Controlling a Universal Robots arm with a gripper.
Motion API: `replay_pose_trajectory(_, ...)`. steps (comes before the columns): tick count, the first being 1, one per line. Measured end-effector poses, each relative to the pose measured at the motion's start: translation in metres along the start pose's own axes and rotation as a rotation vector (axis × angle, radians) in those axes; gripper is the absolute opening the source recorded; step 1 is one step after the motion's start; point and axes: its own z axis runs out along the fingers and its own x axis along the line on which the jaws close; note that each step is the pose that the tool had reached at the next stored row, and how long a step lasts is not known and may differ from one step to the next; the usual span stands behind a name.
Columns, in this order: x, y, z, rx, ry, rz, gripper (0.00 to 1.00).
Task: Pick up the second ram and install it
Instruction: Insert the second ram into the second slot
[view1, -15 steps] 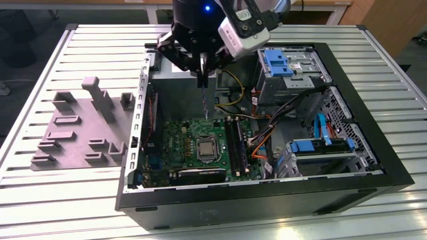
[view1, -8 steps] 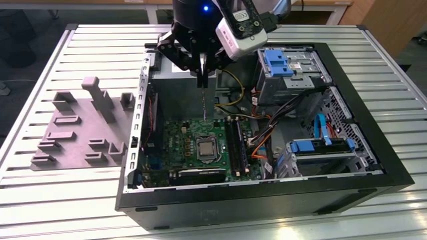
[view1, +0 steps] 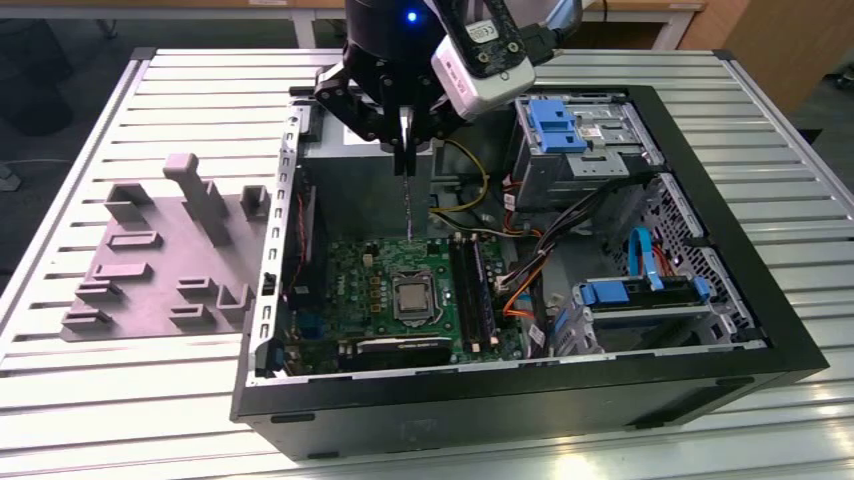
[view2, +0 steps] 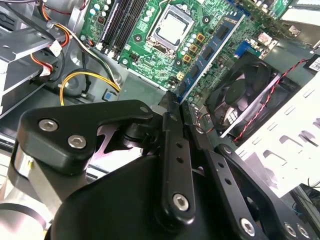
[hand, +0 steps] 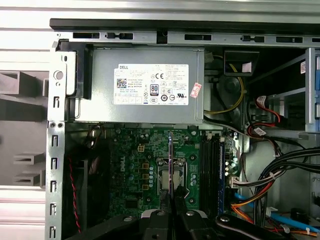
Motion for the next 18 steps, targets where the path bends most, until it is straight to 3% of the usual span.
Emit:
replay_pose_trajectory(6, 0.0, 0.0, 0.0, 0.0, 0.0, 0.004, 0.14)
replay_pose_trajectory(11, 0.0, -0.0005, 0.0003, -0.0001, -0.001, 0.038, 0.14)
replay_pose_trajectory(18, 0.0, -0.0005, 0.0003, -0.0001, -0.0011, 0.04, 0.14)
